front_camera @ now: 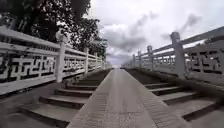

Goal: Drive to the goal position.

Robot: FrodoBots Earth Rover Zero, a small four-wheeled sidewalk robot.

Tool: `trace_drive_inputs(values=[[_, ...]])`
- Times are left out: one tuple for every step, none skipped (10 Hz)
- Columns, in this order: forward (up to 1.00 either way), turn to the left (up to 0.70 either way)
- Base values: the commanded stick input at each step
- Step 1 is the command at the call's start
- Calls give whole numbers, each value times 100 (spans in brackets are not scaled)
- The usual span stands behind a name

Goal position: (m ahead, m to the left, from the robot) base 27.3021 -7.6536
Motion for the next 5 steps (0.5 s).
trace_drive_inputs(values=[[45,0],[45,0],[45,0],[45,0],[45,0]])
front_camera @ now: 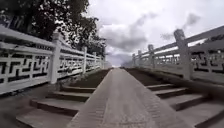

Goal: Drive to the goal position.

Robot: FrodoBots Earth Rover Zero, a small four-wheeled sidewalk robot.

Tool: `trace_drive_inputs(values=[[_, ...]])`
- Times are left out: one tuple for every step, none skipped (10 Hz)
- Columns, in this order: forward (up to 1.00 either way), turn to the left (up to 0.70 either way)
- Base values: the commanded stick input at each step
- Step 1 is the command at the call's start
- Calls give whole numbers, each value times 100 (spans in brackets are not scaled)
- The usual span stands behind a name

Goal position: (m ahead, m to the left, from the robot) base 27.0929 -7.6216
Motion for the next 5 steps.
trace_drive_inputs(values=[[45,0],[45,0],[45,0],[45,0],[45,0]])
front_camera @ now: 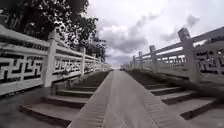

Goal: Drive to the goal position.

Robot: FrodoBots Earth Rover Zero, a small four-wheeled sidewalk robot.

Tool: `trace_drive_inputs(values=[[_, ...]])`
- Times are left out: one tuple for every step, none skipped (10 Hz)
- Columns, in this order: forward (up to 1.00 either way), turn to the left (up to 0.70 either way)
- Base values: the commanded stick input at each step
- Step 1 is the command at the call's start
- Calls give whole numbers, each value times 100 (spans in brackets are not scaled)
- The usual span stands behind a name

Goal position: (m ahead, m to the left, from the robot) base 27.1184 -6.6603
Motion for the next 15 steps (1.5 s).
trace_drive_inputs(values=[[45,0],[45,0],[45,0],[45,0],[45,0],[45,0],[45,0],[45,0],[45,0],[45,0],[45,0],[45,0],[45,0],[45,0],[45,0]])
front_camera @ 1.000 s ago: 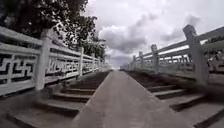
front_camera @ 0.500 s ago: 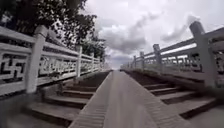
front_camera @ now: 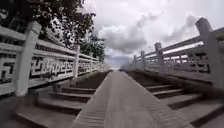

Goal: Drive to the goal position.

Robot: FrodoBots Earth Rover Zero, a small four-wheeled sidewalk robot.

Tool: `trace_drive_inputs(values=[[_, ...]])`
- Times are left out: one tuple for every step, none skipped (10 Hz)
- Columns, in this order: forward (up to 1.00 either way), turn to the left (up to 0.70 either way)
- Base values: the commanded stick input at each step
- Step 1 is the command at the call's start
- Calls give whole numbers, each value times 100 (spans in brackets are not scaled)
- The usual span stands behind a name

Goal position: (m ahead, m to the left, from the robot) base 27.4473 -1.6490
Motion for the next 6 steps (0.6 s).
trace_drive_inputs(values=[[45,0],[45,0],[45,0],[45,0],[45,0],[45,0]])
